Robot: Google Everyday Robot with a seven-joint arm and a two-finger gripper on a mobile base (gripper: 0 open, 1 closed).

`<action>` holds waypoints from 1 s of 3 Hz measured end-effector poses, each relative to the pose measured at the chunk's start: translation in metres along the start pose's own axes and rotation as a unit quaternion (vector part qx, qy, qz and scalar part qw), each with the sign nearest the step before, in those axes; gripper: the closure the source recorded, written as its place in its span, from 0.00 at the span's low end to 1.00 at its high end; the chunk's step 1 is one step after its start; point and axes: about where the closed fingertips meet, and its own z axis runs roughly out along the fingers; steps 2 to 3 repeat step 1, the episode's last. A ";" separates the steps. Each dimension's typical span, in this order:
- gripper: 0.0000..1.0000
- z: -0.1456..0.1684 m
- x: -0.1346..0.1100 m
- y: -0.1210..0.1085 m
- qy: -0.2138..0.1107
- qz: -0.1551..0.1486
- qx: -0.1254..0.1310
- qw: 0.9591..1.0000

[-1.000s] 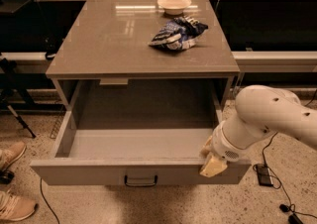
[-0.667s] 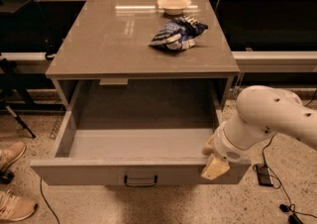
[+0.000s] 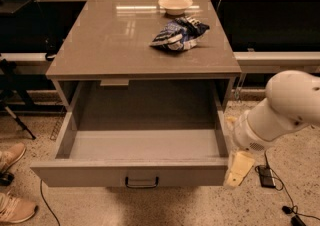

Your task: Open top drawer

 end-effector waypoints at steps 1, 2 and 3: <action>0.00 -0.056 -0.002 -0.008 0.017 -0.012 0.054 0.998; 0.00 -0.056 -0.002 -0.008 0.017 -0.012 0.054 0.998; 0.00 -0.056 -0.002 -0.008 0.017 -0.012 0.054 0.998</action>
Offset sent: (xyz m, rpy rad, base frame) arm 0.0000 0.0000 0.0000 0.0000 0.0000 0.0000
